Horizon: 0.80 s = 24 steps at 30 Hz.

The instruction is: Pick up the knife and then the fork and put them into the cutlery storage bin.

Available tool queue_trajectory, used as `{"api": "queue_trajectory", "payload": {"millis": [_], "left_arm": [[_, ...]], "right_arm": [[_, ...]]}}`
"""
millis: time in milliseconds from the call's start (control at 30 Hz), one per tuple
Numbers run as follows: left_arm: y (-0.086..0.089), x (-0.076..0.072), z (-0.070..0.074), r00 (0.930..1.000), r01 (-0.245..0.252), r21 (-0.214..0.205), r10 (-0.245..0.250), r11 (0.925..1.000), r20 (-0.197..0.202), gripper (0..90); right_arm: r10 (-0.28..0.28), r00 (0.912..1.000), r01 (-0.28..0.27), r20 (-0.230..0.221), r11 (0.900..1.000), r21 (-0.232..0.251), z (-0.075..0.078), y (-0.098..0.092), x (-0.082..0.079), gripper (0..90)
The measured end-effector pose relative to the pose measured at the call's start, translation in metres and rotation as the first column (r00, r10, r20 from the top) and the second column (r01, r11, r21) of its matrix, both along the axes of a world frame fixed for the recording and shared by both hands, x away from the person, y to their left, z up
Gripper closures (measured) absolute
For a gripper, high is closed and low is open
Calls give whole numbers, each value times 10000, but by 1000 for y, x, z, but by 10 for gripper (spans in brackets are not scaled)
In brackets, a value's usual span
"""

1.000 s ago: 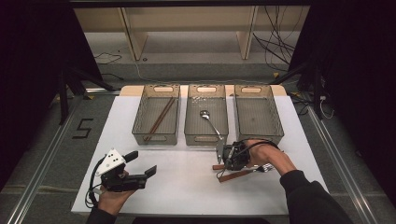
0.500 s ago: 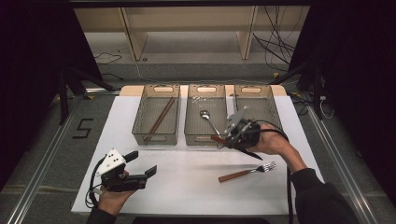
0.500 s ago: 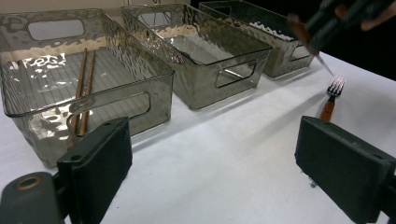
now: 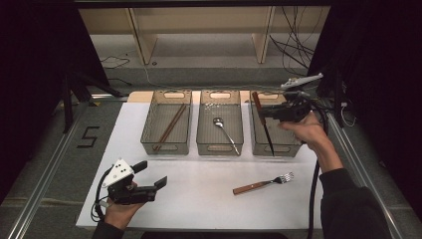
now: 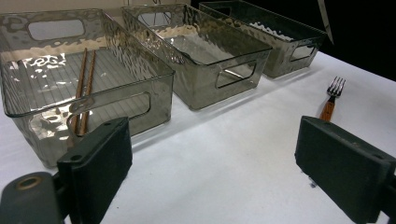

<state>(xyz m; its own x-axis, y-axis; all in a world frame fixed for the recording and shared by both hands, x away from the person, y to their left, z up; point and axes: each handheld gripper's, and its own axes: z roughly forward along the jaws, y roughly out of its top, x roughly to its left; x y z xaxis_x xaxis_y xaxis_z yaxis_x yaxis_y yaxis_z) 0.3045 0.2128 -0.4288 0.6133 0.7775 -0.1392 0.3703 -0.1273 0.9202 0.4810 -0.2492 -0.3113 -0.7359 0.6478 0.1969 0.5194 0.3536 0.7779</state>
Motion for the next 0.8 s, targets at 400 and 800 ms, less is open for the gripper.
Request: {"api": "queue_trajectory", "payload": {"millis": [400, 800], "left_arm": [[1, 0, 0, 10000, 22, -7, -22, 10000, 50, 108], [3, -2, 2, 9998, 28, -103, -26, 9999, 196, 107]], "right_arm": [[-2950, 9555, 2949, 51, 9555, 117, 11, -25, 35, 769], [-3944, 9188, 3908, -178, 9151, -995, -13, -29, 60, 768]]}}
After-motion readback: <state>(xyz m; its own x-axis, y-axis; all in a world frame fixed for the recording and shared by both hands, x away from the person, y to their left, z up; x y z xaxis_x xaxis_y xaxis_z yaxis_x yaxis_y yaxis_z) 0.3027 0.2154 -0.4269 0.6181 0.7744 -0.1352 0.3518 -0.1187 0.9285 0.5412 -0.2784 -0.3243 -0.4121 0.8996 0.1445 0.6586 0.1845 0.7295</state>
